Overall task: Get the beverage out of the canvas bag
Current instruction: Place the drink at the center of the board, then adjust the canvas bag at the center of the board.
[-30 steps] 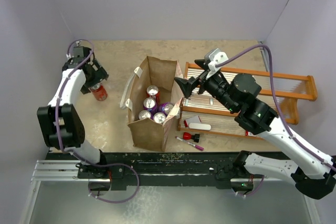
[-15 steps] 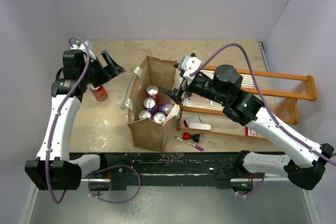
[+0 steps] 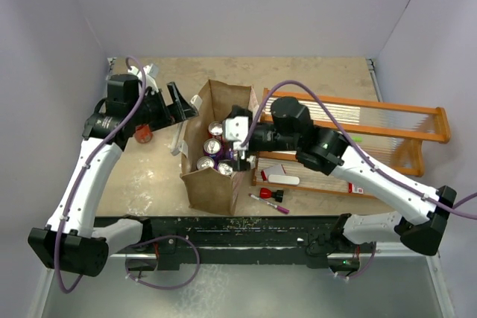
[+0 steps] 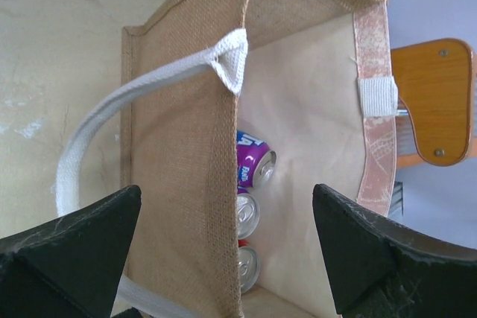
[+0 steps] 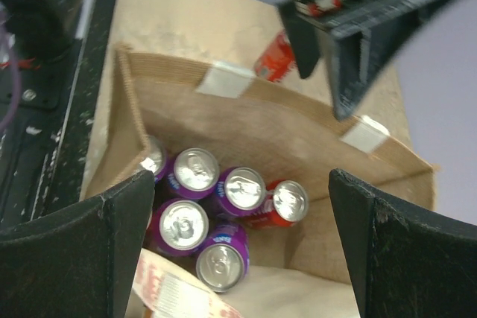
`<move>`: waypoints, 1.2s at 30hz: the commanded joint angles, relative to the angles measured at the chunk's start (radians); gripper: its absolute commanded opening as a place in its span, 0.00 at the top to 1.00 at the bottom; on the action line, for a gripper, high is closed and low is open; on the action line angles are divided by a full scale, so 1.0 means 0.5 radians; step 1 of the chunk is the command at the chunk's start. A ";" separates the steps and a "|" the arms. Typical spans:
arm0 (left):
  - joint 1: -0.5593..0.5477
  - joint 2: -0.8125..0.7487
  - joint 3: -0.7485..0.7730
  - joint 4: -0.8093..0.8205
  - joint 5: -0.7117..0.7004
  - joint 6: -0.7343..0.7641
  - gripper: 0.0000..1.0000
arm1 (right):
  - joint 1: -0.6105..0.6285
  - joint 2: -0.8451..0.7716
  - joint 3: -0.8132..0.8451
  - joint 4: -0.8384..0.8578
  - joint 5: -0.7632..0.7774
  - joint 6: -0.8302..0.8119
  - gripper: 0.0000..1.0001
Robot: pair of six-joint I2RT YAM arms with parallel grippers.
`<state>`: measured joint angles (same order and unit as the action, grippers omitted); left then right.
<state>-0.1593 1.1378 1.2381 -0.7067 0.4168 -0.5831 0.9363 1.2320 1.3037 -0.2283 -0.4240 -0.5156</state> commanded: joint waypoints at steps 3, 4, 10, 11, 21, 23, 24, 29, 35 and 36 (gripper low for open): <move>-0.043 -0.081 0.057 -0.152 0.006 0.100 0.01 | 0.244 0.057 -0.077 -0.146 0.132 -0.324 0.00; -0.043 -0.096 0.071 -0.177 0.004 0.118 0.01 | 0.264 0.058 -0.107 -0.134 0.161 -0.333 0.00; -0.043 -0.104 0.202 -0.290 0.019 0.228 0.01 | 0.378 0.073 -0.318 -0.039 0.344 -0.432 0.02; -0.043 -0.101 0.217 -0.295 0.019 0.230 0.01 | 0.379 0.071 -0.357 -0.015 0.345 -0.436 0.02; -0.083 -0.029 0.443 -0.227 0.113 0.137 0.01 | 0.381 -0.151 -0.414 0.329 0.211 -0.218 0.00; -0.110 -0.021 0.460 -0.202 0.117 0.111 0.01 | 0.380 -0.239 -0.415 0.398 0.316 -0.201 0.00; -0.124 -0.018 0.453 -0.183 0.119 0.096 0.01 | 0.377 -0.254 -0.398 0.406 0.396 -0.197 0.00; -0.294 0.019 0.407 -0.116 0.038 0.054 0.01 | 0.315 -0.247 -0.371 0.504 0.722 -0.217 0.00; -0.473 0.050 0.368 -0.041 -0.111 -0.029 0.01 | 0.297 -0.175 -0.438 0.506 0.598 -0.417 0.00; -0.489 0.058 0.364 -0.041 -0.128 -0.033 0.00 | 0.301 -0.175 -0.476 0.485 0.598 -0.502 0.00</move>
<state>-0.3729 1.1637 1.4250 -0.7933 0.4065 -0.5648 1.0832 1.1412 1.0935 -0.0139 -0.1150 -0.6682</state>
